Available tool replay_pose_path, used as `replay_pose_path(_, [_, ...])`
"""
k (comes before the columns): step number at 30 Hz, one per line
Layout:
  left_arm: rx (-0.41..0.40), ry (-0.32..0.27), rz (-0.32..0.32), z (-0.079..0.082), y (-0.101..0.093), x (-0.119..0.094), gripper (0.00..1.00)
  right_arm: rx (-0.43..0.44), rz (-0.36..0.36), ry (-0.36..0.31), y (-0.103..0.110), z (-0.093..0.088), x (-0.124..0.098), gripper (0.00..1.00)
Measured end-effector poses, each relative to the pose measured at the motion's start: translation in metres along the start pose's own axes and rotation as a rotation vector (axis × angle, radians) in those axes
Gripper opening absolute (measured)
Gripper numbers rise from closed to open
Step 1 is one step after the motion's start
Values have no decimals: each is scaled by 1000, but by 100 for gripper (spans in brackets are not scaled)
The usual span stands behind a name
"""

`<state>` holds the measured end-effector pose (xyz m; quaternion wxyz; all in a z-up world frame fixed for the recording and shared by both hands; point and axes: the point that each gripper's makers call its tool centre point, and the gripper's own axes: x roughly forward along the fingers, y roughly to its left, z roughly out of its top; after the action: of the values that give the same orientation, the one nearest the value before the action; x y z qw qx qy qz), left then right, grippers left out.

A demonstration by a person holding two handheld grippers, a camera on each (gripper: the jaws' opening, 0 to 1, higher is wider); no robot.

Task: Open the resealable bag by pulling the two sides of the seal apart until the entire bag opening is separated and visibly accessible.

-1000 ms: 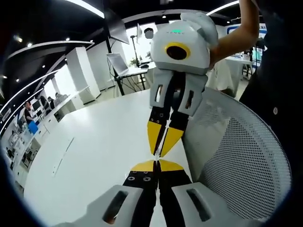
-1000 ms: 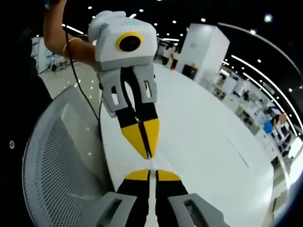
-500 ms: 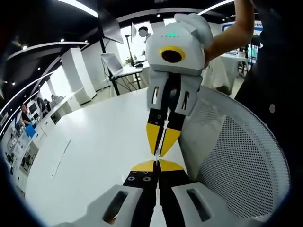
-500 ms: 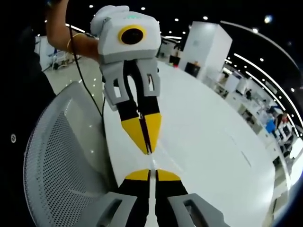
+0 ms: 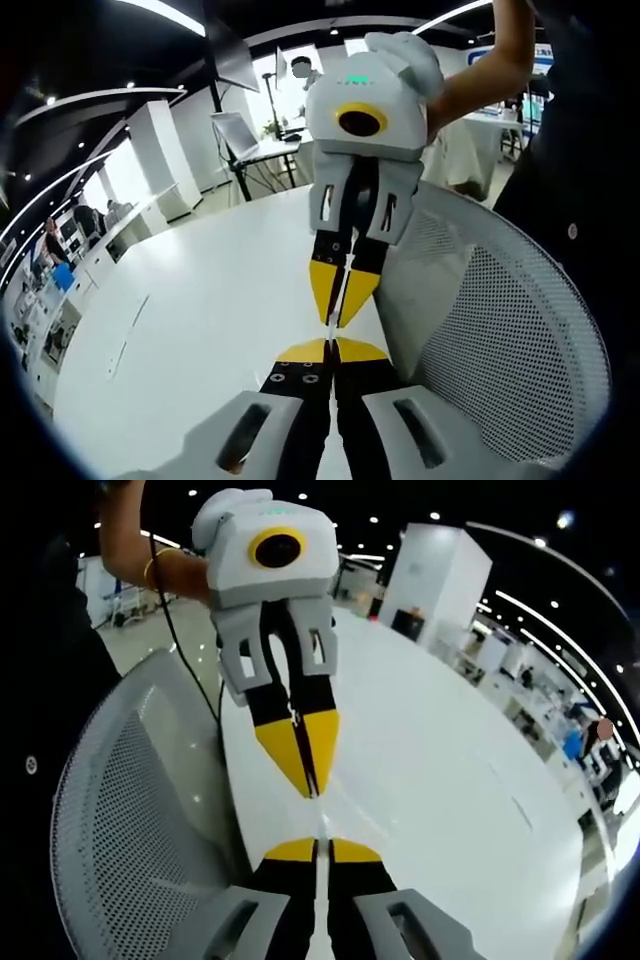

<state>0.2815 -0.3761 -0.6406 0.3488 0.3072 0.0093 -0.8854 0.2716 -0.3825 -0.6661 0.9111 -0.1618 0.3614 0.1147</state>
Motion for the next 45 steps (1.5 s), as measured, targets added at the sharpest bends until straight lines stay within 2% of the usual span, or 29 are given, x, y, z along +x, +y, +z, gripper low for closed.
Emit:
replay_pose_path(34, [-10,-19,-28,5,-8,-3,0,33,-2,15,5,-14,-5,0])
replay_pose_path(36, [13,-24,-15,5,-5,-3,0,12,-7,19,4,-13,-6,0])
replay_pose_path(37, [8,-29,-44,5,-10,-2,0,8,-8,26,3,-13,-6,0])
replay_pose_path(38, [18,-27,-26,5,-7,-2,0,-13,-9,34,3,-14,-5,0])
replay_pose_path(40, [6,-24,-45,4,-10,-1,0,-14,-6,37,3,-14,-5,0])
replay_pose_path(45, [4,-31,-31,4,-7,-1,0,-23,-4,31,3,-12,-6,0])
